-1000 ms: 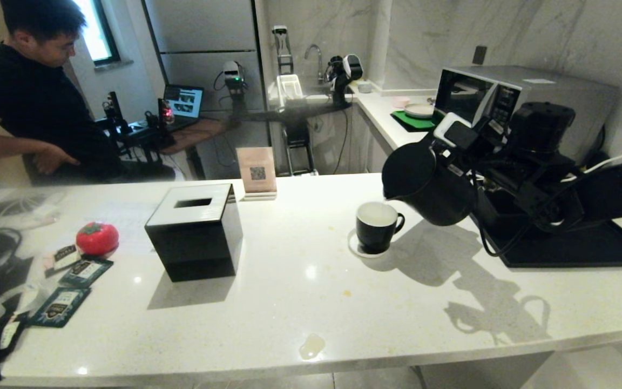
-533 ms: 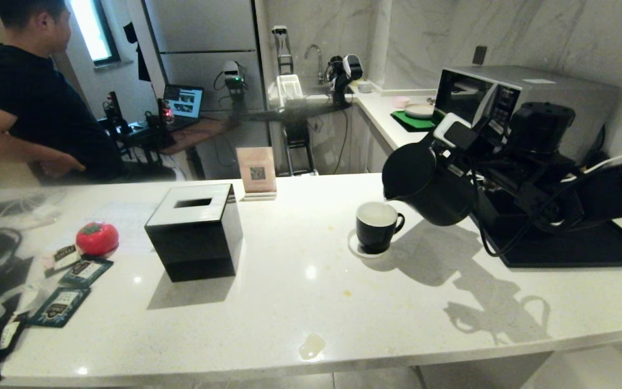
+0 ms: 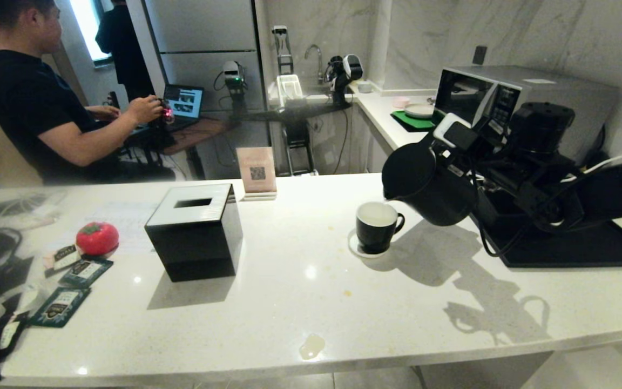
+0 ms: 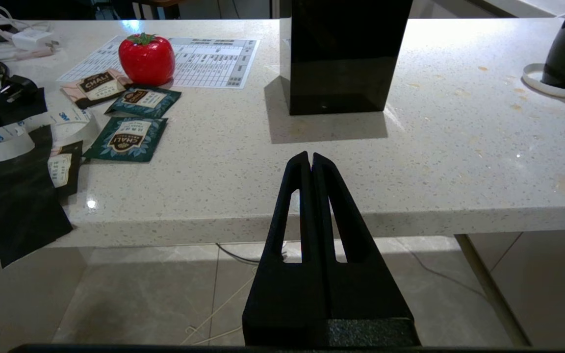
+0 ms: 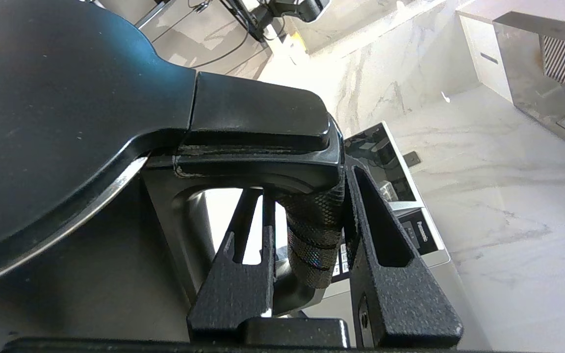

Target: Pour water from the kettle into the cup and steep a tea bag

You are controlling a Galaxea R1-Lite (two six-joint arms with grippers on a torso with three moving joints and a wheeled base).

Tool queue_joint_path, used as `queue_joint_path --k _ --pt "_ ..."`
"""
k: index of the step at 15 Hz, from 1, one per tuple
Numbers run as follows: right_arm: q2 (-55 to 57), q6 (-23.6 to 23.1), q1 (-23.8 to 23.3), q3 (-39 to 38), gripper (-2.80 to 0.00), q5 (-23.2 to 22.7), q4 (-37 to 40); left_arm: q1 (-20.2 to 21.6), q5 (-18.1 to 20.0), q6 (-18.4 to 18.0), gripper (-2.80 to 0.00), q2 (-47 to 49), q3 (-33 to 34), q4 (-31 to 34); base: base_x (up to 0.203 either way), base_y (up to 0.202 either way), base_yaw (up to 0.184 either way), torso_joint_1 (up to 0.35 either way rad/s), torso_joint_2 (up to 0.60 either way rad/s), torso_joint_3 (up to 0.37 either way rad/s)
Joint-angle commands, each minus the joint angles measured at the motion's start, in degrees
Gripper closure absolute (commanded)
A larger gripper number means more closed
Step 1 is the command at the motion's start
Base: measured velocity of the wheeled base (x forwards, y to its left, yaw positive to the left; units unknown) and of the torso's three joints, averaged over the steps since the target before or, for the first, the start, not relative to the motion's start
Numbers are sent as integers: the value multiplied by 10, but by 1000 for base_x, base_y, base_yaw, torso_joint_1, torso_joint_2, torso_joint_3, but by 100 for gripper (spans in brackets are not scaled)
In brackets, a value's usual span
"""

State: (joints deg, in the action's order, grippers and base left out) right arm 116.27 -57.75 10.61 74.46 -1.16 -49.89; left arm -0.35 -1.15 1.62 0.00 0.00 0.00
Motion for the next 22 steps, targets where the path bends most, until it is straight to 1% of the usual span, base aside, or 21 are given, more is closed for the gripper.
queue_joint_path --k 1,7,11,13,18,20,22 --pt "-1 -3 0 -1 0 -1 -3 0 0 0 0 1 0 0 0 0 0 0 0 0" --pt "-3 5 0 -1 0 -2 -14 0 -1 0 0 1 0 0 0 0 0 0 0 0" --pt "-11 30 -1 -27 0 0 -22 0 0 0 0 1 0 0 0 0 0 0 0 0" --pt "-12 41 -1 -26 0 2 -22 0 -1 0 0 1 0 0 0 0 0 0 0 0" --pt "-19 45 -14 -24 0 3 -21 0 0 0 0 1 0 0 0 0 0 0 0 0" --pt "-21 54 -20 -23 0 4 -21 0 0 0 0 1 0 0 0 0 0 0 0 0" --pt "-21 56 -33 -7 0 7 -19 0 0 0 0 1 0 0 0 0 0 0 0 0"
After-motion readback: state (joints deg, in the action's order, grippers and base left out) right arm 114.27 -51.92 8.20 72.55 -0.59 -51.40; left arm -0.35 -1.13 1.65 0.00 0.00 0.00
